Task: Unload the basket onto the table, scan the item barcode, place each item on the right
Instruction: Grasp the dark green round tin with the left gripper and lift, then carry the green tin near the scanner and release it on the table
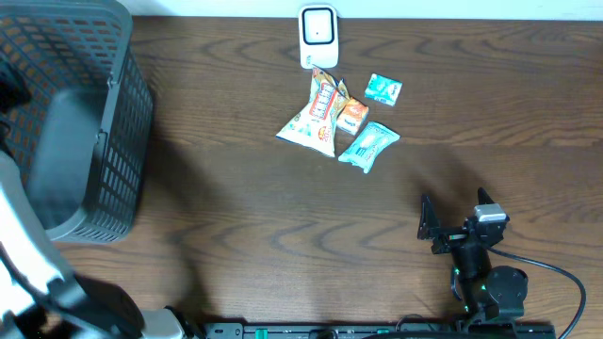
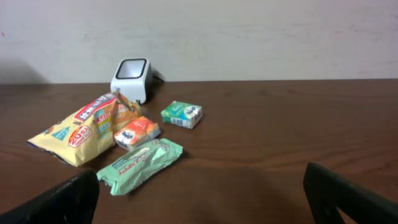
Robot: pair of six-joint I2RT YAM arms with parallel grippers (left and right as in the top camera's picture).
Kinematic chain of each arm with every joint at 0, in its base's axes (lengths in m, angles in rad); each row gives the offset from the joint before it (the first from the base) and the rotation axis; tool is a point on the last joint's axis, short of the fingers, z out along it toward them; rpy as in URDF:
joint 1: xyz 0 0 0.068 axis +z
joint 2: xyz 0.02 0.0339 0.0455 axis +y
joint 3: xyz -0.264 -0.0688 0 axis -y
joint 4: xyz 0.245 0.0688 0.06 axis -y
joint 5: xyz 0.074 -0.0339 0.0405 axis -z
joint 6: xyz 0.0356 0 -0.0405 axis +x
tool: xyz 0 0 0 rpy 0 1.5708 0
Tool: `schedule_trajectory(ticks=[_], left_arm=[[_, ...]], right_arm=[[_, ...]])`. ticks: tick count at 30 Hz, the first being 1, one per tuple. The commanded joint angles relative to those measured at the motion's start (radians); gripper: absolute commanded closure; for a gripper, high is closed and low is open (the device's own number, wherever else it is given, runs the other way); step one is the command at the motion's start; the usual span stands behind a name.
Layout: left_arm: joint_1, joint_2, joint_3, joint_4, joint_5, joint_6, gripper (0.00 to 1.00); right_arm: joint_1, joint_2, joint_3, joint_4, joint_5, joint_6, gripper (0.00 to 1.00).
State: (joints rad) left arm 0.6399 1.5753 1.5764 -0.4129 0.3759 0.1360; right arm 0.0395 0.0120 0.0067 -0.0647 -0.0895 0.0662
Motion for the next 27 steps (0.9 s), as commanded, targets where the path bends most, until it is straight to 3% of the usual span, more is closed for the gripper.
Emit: schedule_trajectory(ticks=[1, 4, 11, 19, 24, 27], left_arm=[[-0.053, -0.117, -0.002, 0.078, 0.294, -0.284, 0.80], [-0.149, -0.168, -0.002, 0.109, 0.362, -0.359, 0.80], [-0.489, -0.156, -0.002, 0.000, 0.344, -0.357, 0.80], [-0.795, 0.026, -0.002, -0.122, 0.056, -0.347, 0.80], [-0.880, 0.177, -0.002, -0.121, -0.114, -0.347, 0.79], [-0.899, 0.266, -0.002, -0.117, -0.134, -0.348, 0.79]], right_arm=[[-0.002, -0.005, -0.001, -0.005, 0.005, -0.012, 0.01], [-0.002, -0.005, -0.001, -0.005, 0.005, -0.012, 0.01], [-0.002, -0.005, -0.001, -0.005, 0.005, -0.012, 0.01], [-0.002, -0.005, -0.001, -0.005, 0.005, -0.012, 0.01], [-0.002, -0.005, -0.001, -0.005, 0.005, -0.012, 0.01], [-0.002, -0.005, -0.001, -0.006, 0.005, -0.012, 0.01]])
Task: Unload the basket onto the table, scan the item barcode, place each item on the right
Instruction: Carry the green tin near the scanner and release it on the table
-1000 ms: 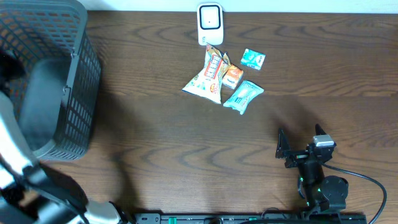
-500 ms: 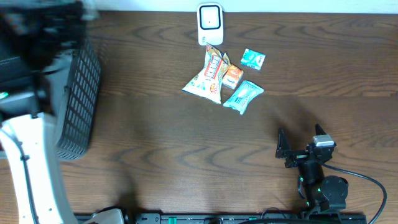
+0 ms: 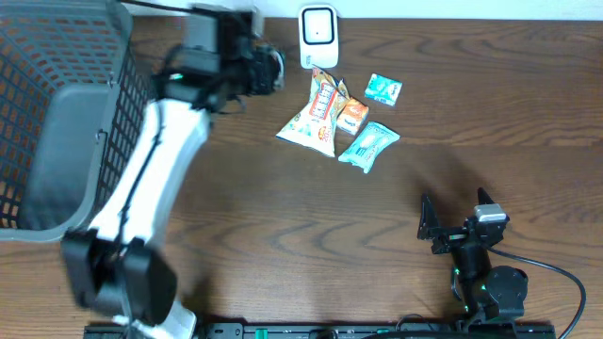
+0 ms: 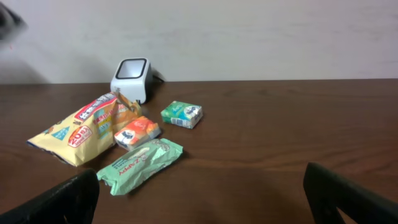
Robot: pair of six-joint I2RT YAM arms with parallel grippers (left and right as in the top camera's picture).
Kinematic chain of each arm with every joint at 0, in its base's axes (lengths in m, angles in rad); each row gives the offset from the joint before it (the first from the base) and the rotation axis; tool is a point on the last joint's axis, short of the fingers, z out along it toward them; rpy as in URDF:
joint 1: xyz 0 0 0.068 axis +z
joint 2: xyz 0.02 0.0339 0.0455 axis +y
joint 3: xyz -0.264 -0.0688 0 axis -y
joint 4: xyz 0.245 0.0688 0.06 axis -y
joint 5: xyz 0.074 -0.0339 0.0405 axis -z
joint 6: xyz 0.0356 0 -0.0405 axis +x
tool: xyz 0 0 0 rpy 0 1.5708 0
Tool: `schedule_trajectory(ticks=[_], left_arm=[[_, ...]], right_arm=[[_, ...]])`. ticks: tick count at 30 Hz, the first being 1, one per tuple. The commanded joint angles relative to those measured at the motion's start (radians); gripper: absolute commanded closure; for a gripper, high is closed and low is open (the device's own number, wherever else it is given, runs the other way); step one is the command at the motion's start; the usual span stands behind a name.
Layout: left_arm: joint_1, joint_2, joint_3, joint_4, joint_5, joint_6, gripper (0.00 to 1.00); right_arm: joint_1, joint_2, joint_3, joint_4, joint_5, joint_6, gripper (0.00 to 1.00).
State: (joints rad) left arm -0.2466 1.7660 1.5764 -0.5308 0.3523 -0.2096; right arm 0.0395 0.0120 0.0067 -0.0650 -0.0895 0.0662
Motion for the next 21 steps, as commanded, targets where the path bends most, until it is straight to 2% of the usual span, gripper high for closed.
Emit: schedule_trajectory(ticks=[1, 7, 10, 14, 16, 21], left_arm=[[-0.017, 0.106, -0.002, 0.002, -0.111, -0.002, 0.79], [-0.021, 0.253, -0.002, 0.016, -0.111, -0.002, 0.79], [-0.021, 0.300, -0.002, 0.016, -0.111, -0.002, 0.68], [-0.021, 0.321, -0.002, 0.015, -0.111, -0.002, 0.67], [-0.021, 0.318, -0.002, 0.015, -0.111, -0.002, 0.56], [-0.021, 0.296, -0.002, 0.010, -0.110, -0.002, 0.54]], right_arm=[[-0.002, -0.005, -0.001, -0.005, 0.005, -0.012, 0.01], [-0.002, -0.005, -0.001, -0.005, 0.005, -0.012, 0.01], [-0.002, -0.005, -0.001, -0.005, 0.005, -0.012, 0.01], [-0.002, -0.005, -0.001, -0.005, 0.005, -0.012, 0.01], [-0.002, -0.004, -0.001, -0.005, 0.005, -0.012, 0.01], [-0.002, -0.003, -0.001, -0.005, 0.005, -0.012, 0.01]])
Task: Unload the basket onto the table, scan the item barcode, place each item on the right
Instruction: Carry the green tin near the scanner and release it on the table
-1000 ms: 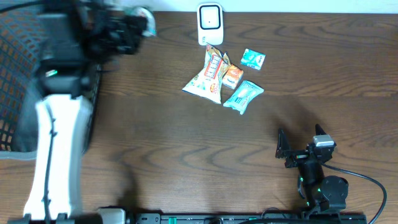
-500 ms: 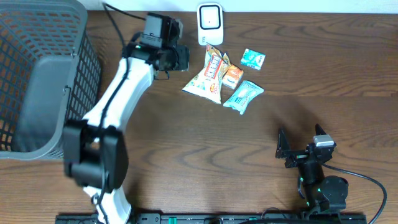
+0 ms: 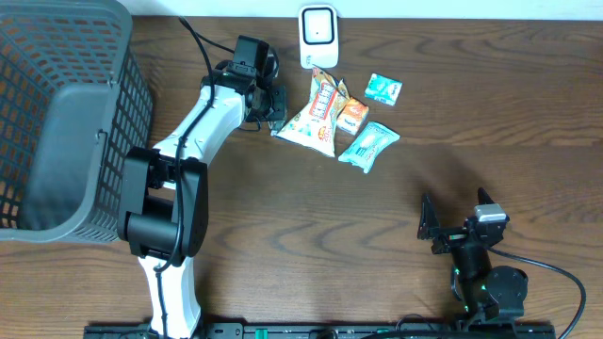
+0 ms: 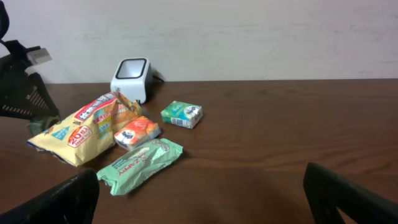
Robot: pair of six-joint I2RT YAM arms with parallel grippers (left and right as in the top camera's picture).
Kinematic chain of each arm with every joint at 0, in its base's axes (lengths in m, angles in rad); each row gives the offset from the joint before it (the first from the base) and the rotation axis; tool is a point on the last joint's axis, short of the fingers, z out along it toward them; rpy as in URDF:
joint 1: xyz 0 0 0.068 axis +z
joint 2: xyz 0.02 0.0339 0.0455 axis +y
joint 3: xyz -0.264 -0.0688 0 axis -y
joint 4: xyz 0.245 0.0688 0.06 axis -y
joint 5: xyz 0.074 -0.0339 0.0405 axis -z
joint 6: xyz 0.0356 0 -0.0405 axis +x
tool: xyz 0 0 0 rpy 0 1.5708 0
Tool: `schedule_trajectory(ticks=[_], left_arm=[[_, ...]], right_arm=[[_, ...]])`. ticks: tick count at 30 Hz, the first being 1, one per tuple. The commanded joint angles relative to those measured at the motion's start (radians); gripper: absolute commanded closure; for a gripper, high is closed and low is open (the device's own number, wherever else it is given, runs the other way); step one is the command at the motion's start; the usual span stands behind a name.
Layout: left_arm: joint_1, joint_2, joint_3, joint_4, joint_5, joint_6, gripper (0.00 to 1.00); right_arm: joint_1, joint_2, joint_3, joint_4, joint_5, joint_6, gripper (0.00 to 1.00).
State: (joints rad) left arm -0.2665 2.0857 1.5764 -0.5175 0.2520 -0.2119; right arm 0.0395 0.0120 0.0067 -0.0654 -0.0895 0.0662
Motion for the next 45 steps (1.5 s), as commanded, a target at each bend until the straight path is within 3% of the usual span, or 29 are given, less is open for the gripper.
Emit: schedule_trajectory(ticks=[1, 9, 13, 18, 22, 24, 40, 45], left_arm=[[-0.002, -0.032, -0.002, -0.007, -0.010, 0.000, 0.54], [-0.002, -0.136, -0.002, -0.047, 0.001, 0.000, 0.56], [-0.002, -0.199, -0.002, -0.059, 0.001, 0.000, 0.65], [-0.001, -0.252, -0.002, -0.071, -0.007, 0.001, 0.65], [-0.006, -0.239, -0.002, -0.124, -0.006, 0.000, 0.87], [-0.015, -0.220, -0.002, -0.160, -0.006, 0.000, 0.92], [-0.051, -0.022, -0.002, -0.152, -0.013, 0.001, 0.92], [-0.051, -0.006, -0.002, -0.108, -0.121, 0.001, 0.92]], right_arm=[[-0.002, -0.003, -0.001, -0.005, 0.005, -0.012, 0.01], [-0.002, -0.003, -0.001, -0.005, 0.005, -0.012, 0.01], [-0.002, -0.003, -0.001, -0.005, 0.005, -0.012, 0.01], [-0.002, -0.003, -0.001, -0.005, 0.005, -0.012, 0.01], [-0.002, -0.003, -0.001, -0.005, 0.005, -0.012, 0.01], [-0.002, -0.003, -0.001, -0.005, 0.005, -0.012, 0.01], [-0.002, -0.003, -0.001, -0.005, 0.005, -0.012, 0.01], [-0.002, -0.003, -0.001, -0.005, 0.005, -0.012, 0.01]])
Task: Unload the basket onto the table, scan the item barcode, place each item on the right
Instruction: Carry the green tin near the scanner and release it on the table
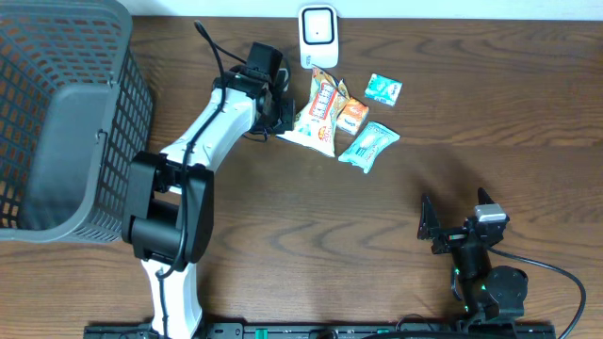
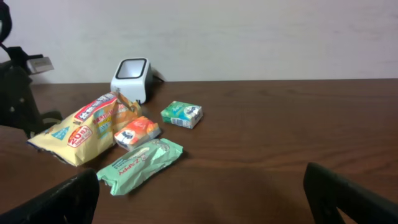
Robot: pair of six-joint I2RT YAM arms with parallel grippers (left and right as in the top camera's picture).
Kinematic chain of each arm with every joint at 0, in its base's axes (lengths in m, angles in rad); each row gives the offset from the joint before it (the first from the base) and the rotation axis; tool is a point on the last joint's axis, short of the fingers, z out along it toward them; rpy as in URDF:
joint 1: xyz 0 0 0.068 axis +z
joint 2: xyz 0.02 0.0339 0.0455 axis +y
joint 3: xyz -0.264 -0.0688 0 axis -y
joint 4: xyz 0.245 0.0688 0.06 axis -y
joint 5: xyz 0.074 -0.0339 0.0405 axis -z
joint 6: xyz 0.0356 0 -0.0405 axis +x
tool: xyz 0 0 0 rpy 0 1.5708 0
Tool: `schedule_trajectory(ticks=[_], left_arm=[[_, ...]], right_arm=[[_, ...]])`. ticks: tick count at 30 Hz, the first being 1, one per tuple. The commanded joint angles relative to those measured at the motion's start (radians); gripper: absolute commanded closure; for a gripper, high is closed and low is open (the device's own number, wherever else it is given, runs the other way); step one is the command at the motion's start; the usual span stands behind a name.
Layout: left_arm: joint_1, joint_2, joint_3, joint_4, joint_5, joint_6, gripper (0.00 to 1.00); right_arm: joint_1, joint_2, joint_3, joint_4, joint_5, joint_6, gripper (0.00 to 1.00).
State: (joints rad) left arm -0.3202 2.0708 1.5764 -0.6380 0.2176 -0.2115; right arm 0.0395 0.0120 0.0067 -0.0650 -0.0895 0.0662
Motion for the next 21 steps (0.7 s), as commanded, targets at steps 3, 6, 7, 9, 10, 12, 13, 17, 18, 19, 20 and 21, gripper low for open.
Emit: schedule_trajectory(ticks=[3, 6, 7, 9, 10, 12, 13, 17, 18, 19, 20, 21], left_arm=[[0.004, 0.009, -0.002, 0.035, -0.150, 0.000, 0.92], [0.013, 0.009, -0.002, 0.047, -0.205, 0.000, 0.92], [0.016, 0.009, -0.002, 0.048, -0.214, 0.000, 0.92], [0.024, 0.009, -0.002, 0.052, -0.219, 0.000, 0.92], [0.030, 0.009, -0.002, 0.053, -0.219, 0.000, 0.92], [0.036, 0.009, -0.002, 0.052, -0.218, 0.000, 0.92], [0.036, 0.009, -0.002, 0.051, -0.218, 0.000, 0.92], [0.036, 0.009, -0.002, 0.051, -0.219, 0.000, 0.72], [0.036, 0.009, -0.002, 0.051, -0.219, 0.000, 0.63], [0.036, 0.009, -0.002, 0.051, -0.219, 0.000, 0.59], [0.036, 0.009, -0.002, 0.051, -0.219, 0.000, 0.53], [0.036, 0.009, -0.002, 0.049, -0.219, 0.000, 0.49]], right_arm=[[-0.002, -0.003, -0.001, -0.005, 0.005, -0.012, 0.01], [-0.002, -0.003, -0.001, -0.005, 0.005, -0.012, 0.01], [-0.002, -0.003, -0.001, -0.005, 0.005, -0.012, 0.01], [-0.002, -0.003, -0.001, -0.005, 0.005, -0.012, 0.01], [-0.002, -0.003, -0.001, -0.005, 0.005, -0.012, 0.01], [-0.002, -0.003, -0.001, -0.005, 0.005, -0.012, 0.01], [-0.002, -0.003, -0.001, -0.005, 0.005, -0.012, 0.01], [-0.002, -0.003, -0.001, -0.005, 0.005, -0.012, 0.01], [-0.002, -0.003, -0.001, -0.005, 0.005, -0.012, 0.01], [-0.002, -0.003, -0.001, -0.005, 0.005, -0.012, 0.01], [-0.002, -0.003, -0.001, -0.005, 0.005, -0.012, 0.01], [-0.002, -0.003, -0.001, -0.005, 0.005, -0.012, 0.01]])
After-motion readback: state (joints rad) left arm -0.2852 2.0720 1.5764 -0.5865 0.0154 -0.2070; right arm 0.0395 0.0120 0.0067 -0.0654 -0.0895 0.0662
